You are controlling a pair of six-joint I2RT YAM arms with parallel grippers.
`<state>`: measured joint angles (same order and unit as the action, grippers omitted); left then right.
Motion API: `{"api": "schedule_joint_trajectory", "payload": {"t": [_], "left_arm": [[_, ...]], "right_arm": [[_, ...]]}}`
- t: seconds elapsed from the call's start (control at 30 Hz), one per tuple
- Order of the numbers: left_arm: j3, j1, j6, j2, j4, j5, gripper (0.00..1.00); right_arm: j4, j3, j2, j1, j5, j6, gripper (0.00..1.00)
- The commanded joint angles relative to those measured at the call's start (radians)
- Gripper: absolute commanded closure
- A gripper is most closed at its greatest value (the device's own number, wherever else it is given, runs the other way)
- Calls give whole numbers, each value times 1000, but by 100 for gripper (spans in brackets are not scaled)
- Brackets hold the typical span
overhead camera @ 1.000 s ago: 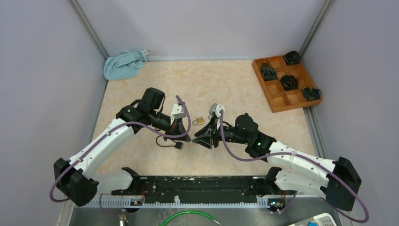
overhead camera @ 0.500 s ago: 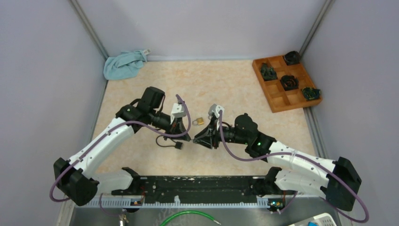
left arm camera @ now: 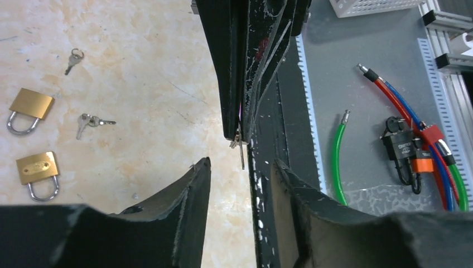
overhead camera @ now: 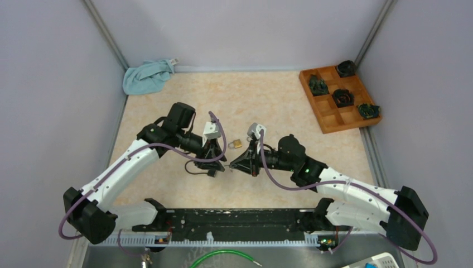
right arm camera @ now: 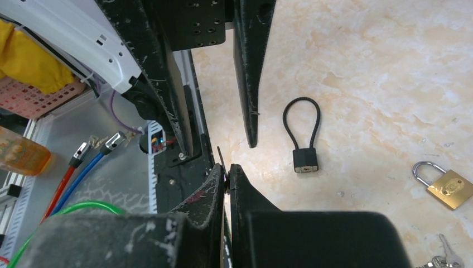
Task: Unlock with the key
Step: Pick up the key from the center of the board.
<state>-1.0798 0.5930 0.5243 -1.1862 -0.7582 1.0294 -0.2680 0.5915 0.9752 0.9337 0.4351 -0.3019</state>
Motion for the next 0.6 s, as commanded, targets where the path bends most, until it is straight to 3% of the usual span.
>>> {"api": "schedule_joint_trajectory", "payload": {"t": [0.0, 0.07, 0.2, 0.3, 0.43, 0.57], "left_arm": [[-21, 0, 8, 4, 8, -12, 41], [-10, 0, 17, 18, 20, -15, 34], [9, 0, 68, 40, 27, -55, 32], [53, 1, 146, 66, 67, -235, 1], [116, 1, 353, 67, 57, -404, 0], [215, 5, 490, 33, 53, -436, 0]], "right_arm": [[-51, 36, -35, 4, -8, -22, 100], [-52, 32, -39, 4, -11, -25, 100], [-62, 10, -60, 3, -35, -46, 100], [-40, -11, -87, -23, -55, -79, 100], [13, -64, -130, -53, -95, -107, 100], [95, -100, -178, -73, -161, -129, 100]]}}
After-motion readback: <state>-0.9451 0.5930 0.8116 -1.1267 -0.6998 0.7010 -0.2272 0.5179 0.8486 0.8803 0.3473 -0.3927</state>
